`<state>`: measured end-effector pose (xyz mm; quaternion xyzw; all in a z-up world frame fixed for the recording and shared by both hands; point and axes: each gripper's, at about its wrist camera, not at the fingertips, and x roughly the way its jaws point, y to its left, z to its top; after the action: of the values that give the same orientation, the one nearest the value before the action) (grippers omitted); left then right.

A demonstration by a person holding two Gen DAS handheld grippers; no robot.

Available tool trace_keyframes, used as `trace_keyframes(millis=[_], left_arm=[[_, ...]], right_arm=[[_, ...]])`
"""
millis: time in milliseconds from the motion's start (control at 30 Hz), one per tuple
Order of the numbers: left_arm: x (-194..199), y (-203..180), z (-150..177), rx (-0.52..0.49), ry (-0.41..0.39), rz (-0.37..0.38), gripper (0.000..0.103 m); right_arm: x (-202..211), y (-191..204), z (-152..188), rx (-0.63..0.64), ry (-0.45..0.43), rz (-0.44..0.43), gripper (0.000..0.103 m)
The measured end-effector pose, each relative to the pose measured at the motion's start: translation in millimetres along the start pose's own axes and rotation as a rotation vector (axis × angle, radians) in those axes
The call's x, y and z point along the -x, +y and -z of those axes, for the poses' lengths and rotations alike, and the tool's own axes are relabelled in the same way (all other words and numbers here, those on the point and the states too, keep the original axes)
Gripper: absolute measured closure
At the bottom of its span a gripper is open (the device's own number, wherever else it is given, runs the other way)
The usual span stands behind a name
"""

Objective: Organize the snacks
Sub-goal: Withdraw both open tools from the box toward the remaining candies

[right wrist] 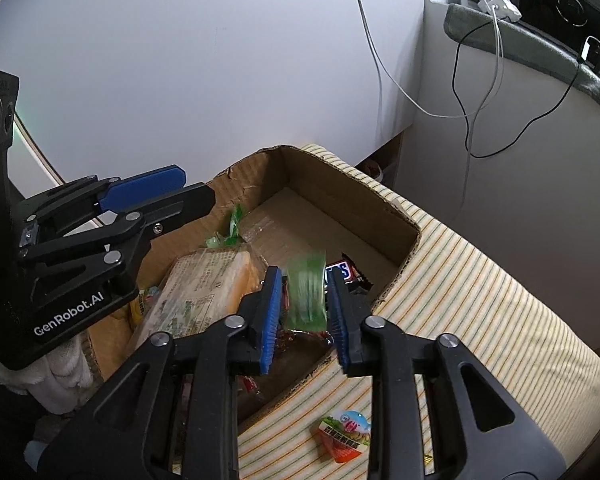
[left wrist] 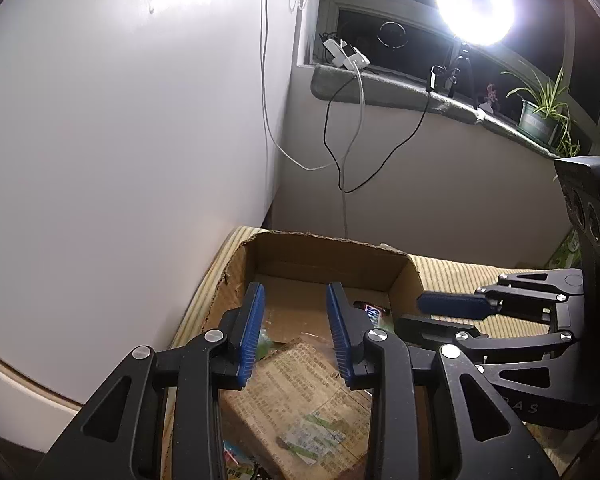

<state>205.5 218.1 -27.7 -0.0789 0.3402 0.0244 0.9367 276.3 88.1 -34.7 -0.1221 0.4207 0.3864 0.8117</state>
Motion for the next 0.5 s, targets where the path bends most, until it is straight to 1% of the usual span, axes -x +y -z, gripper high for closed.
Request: trace_keyframes(millis=[33, 167, 200, 233, 367, 500], left_arm=[[2, 0, -1, -0.001, -0.002, -0.001, 0.072], [15, 0, -3, -0.007, -0.021, -0.008, 0.072], [18, -1, -3, -0.009, -0.026, -0.008, 0.072], [22, -2, -3, -0.011, -0.034, -0.007, 0.072], [43, -5, 2, 0.008, -0.074, -0.001, 0.072], [53, -16, 13, 0.012, -0.074, 0.015, 0.072]], right_arm=[[2, 0, 0, -0.002, -0.003, 0.001, 0.065], [15, 0, 0, 0.013, -0.020, 0.006, 0.058], [19, -1, -1, 0.014, -0.026, 0.008, 0.053], [23, 0, 1, 0.015, -0.035, 0.011, 0.050], [46, 0, 11, 0.013, -0.069, 0.022, 0.050], [69, -7, 28, -0.009, -0.097, 0.053, 0.050]])
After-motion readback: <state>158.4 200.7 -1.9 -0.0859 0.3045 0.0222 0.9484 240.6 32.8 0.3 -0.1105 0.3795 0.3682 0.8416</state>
